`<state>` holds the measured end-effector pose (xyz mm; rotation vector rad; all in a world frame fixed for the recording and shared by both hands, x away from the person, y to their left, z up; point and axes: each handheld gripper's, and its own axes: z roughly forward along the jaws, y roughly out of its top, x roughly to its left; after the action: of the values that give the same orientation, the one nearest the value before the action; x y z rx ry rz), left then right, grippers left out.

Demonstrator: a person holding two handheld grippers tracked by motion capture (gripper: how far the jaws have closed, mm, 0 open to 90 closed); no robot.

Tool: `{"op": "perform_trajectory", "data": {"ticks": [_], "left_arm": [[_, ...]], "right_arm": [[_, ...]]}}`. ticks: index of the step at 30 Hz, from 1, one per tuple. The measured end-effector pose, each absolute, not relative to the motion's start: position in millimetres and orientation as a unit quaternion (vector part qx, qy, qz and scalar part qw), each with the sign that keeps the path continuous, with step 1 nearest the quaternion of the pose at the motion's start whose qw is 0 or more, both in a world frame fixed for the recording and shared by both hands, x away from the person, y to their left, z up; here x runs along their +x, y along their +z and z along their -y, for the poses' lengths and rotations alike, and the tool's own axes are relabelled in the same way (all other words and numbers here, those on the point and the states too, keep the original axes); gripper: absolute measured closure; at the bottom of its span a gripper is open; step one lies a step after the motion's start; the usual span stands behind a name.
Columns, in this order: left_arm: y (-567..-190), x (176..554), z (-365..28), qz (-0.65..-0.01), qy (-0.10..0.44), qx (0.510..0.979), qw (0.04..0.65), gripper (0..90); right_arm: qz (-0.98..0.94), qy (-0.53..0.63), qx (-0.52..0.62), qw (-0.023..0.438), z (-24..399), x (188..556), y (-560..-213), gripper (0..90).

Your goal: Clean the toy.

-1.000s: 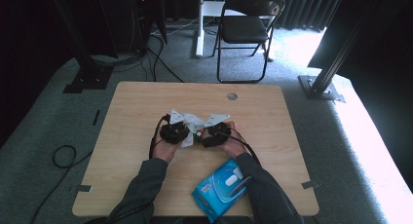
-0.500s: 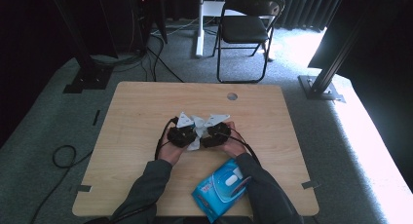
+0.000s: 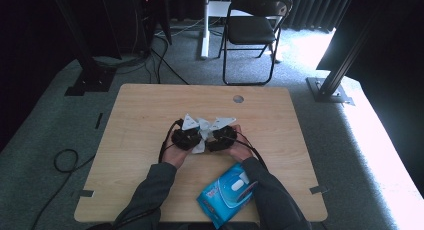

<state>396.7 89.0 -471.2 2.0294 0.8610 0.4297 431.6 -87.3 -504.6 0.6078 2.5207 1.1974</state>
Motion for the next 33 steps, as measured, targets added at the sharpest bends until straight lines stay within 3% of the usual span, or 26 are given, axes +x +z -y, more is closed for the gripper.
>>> {"op": "perform_trajectory", "data": {"ticks": [16,33], "left_arm": [[-467,420,-116,-0.402,0.202,0.788,0.420,85.6],[-467,419,-99,-0.382,0.203,0.803,0.410,85.6]], "right_arm": [[-0.876,0.413,0.206,0.142,87,431,-505,34.3],[-0.879,0.409,0.199,0.143,85,430,-506,34.3]]}}
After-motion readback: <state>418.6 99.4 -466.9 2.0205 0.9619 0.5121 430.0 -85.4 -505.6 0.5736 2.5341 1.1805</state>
